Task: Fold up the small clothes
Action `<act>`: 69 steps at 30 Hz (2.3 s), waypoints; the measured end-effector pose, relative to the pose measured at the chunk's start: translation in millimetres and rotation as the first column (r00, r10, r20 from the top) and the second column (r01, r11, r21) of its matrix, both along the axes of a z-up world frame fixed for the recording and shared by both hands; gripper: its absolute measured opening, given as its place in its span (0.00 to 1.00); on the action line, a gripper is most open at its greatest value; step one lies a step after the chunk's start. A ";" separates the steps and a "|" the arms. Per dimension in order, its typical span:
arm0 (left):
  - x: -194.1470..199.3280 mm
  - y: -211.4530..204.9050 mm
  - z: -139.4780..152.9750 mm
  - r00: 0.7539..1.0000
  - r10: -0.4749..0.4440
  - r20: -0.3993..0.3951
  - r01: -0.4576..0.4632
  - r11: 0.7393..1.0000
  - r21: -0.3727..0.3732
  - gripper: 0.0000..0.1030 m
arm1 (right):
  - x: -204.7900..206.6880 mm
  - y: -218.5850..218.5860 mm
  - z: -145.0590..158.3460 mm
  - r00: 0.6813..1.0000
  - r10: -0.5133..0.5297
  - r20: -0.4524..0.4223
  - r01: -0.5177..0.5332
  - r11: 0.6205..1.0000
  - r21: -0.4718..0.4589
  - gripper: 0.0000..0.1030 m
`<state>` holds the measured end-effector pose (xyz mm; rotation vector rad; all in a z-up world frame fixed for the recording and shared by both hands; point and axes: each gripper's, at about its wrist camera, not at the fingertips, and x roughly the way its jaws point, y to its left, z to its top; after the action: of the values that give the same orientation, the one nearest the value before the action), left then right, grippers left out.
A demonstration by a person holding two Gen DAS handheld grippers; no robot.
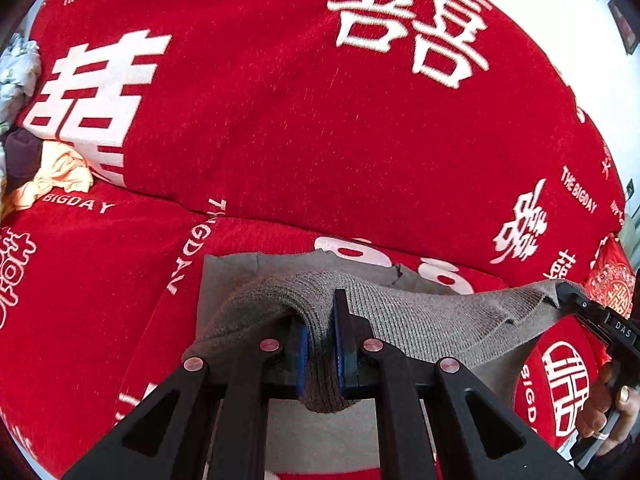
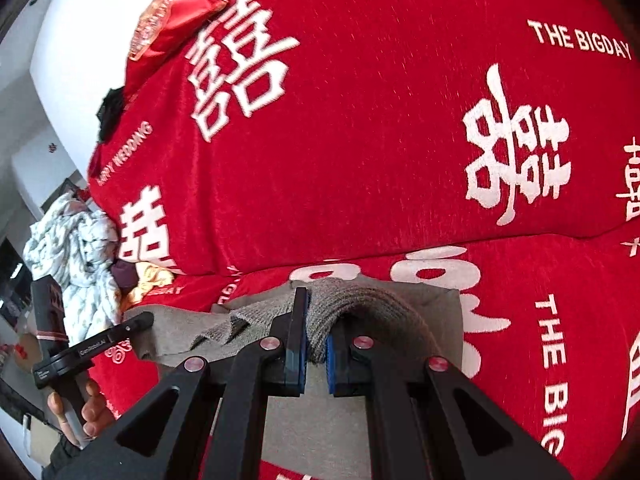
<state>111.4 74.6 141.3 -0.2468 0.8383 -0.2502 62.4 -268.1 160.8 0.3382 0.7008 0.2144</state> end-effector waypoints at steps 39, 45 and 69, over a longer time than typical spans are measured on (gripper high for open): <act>106.6 5.9 -88.0 0.968 0.038 -0.248 -0.077 0.986 -0.150 0.88 | 102.8 -53.3 -103.0 0.958 -0.153 -0.241 0.179 0.980 0.091 0.65; 90.1 -39.3 -62.4 0.995 -0.001 -0.097 0.016 0.988 0.155 0.88 | 95.5 -18.2 -82.5 0.972 -0.139 -0.192 0.096 0.971 -0.220 0.65; 63.9 -53.4 -103.1 0.993 0.020 -0.113 0.017 0.950 0.312 0.88 | 60.7 29.1 -107.7 0.973 -0.079 -0.218 0.004 0.946 -0.324 0.67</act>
<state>175.3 21.2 38.2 0.0359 0.9788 -0.0991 123.1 -239.0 53.1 0.0638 0.9406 0.0171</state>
